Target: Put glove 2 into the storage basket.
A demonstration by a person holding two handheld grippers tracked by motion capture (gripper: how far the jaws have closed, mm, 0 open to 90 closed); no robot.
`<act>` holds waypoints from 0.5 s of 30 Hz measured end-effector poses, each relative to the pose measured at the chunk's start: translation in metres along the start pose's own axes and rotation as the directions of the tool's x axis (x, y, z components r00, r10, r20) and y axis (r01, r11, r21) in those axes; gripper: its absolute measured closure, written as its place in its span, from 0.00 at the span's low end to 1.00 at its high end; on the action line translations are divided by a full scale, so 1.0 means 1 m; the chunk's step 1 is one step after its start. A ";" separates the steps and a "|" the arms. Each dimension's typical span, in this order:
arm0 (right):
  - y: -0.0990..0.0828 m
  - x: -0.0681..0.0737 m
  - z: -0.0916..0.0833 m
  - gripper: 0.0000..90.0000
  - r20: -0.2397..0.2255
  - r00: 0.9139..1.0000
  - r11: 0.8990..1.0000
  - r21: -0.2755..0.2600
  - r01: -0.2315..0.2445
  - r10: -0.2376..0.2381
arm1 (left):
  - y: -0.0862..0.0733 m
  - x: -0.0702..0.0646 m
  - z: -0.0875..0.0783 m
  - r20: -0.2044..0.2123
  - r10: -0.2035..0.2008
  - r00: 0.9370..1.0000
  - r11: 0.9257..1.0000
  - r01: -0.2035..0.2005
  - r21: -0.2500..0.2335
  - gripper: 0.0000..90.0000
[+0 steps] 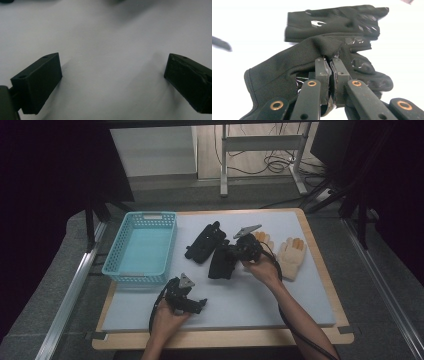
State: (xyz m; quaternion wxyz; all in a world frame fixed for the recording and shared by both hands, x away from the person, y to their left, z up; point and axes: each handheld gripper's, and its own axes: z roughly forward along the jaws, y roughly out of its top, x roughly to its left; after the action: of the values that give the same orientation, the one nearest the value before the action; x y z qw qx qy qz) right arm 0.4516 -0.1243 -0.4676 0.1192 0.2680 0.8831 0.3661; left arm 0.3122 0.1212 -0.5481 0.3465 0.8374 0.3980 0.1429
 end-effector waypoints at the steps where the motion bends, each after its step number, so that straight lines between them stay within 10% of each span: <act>1: 0.001 0.005 -0.004 0.94 -0.011 1.000 1.000 -0.003 0.015 -0.015 | 0.000 0.000 0.000 0.000 0.000 1.000 1.000 0.000 0.001 0.02; 8: -0.022 0.047 -0.023 0.92 -0.068 0.993 0.994 0.025 0.102 -0.100 | -0.003 0.001 -0.004 0.005 0.004 1.000 1.000 -0.004 0.002 0.04; 15: -0.057 0.059 -0.019 0.85 -0.113 0.990 0.994 0.063 0.093 -0.085 | -0.015 0.012 -0.015 -0.012 -0.020 1.000 1.000 0.020 0.005 0.02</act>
State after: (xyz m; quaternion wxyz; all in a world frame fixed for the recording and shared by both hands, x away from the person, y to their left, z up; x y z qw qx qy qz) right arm 0.3730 -0.1356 -0.4957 0.0773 0.2115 0.9114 0.3444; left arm 0.3037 0.1440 -0.5483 0.3433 0.8334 0.4088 0.1432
